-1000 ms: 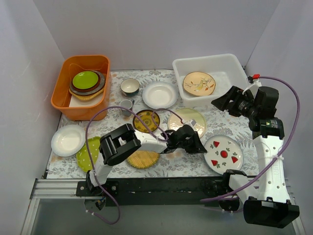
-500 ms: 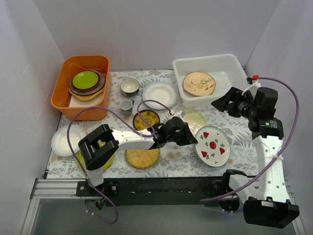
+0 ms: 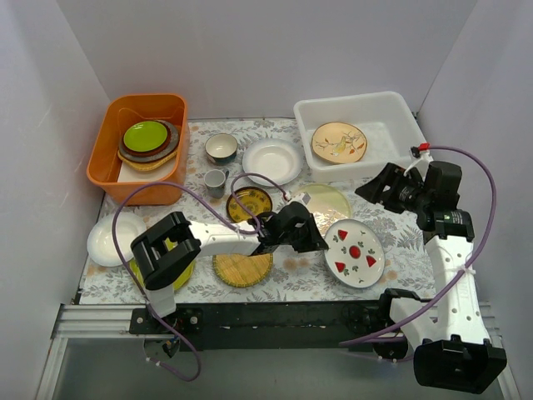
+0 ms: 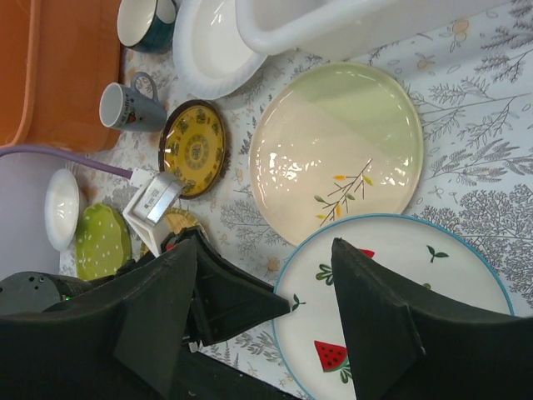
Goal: Place the plates into the plastic bin on the countertop
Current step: Pick up the plate from the corner of the board.
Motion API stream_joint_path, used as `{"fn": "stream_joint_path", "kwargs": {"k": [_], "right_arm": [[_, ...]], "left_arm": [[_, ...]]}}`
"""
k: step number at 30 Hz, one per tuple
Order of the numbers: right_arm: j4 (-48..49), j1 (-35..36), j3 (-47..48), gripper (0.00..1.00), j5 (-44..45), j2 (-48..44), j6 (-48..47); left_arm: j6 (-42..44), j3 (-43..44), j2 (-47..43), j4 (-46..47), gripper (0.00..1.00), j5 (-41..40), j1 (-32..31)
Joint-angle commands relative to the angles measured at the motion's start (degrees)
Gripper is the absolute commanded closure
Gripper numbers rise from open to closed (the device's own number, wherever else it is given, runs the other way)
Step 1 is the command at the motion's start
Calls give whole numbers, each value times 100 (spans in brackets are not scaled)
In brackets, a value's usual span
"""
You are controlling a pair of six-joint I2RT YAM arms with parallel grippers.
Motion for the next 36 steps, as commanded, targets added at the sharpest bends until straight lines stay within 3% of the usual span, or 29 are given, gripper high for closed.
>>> {"fn": "stream_joint_path", "kwargs": {"k": [1, 9, 14, 16, 27, 36], "right_arm": [[28, -37, -447, 28, -211, -237, -59], [-25, -37, -1441, 41, -466, -457, 187], [89, -37, -2162, 87, -634, -659, 337], [72, -37, -2382, 98, -503, -791, 345], [239, 77, -3191, 99, -511, -616, 126], [186, 832, -3288, 99, 376, -457, 116]], "left_arm": [[-79, -114, -777, 114, 100, 122, -49], [-245, -659, -1015, -194, 100, 113, -233], [-395, -844, -989, -255, 100, 43, -488], [-482, -923, -953, -290, 100, -9, -602], [-799, -1178, -681, -264, 100, -106, -752], [-913, -1239, -382, -132, 100, -98, -770]]}}
